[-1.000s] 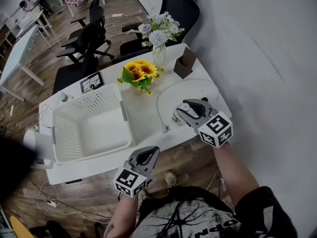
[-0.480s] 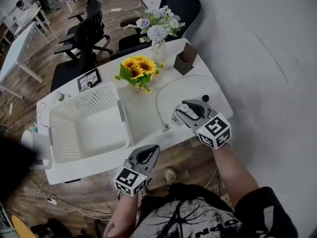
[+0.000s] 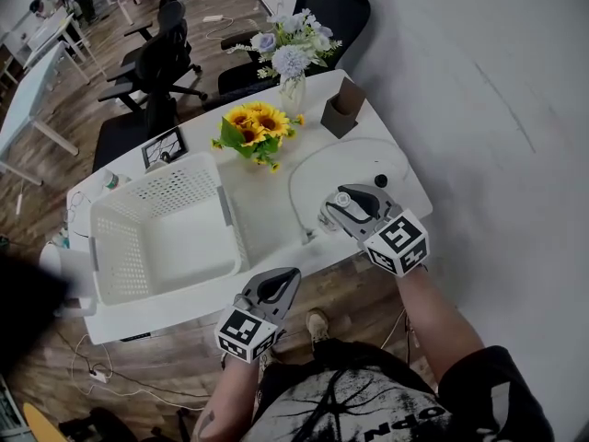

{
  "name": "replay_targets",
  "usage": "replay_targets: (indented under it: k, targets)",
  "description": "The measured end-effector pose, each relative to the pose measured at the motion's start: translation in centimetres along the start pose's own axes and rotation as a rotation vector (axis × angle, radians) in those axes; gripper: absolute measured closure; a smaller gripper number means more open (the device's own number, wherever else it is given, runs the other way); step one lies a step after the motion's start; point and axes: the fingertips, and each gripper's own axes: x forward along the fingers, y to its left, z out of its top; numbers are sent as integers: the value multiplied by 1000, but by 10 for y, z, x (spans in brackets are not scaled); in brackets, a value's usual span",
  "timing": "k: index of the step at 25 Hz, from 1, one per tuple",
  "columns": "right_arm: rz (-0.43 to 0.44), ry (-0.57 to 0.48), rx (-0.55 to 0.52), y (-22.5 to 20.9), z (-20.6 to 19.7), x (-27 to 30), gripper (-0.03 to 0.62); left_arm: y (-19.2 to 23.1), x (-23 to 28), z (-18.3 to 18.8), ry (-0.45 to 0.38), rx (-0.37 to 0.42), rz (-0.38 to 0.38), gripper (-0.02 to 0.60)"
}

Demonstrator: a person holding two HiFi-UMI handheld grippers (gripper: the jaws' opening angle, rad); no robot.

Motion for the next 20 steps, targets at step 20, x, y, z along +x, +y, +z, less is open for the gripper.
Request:
replay_targets:
  k: [20]
  targets:
    - [-104,-19,-30,21,34,-28,398,-13,-35,30,-32,81,-37,571]
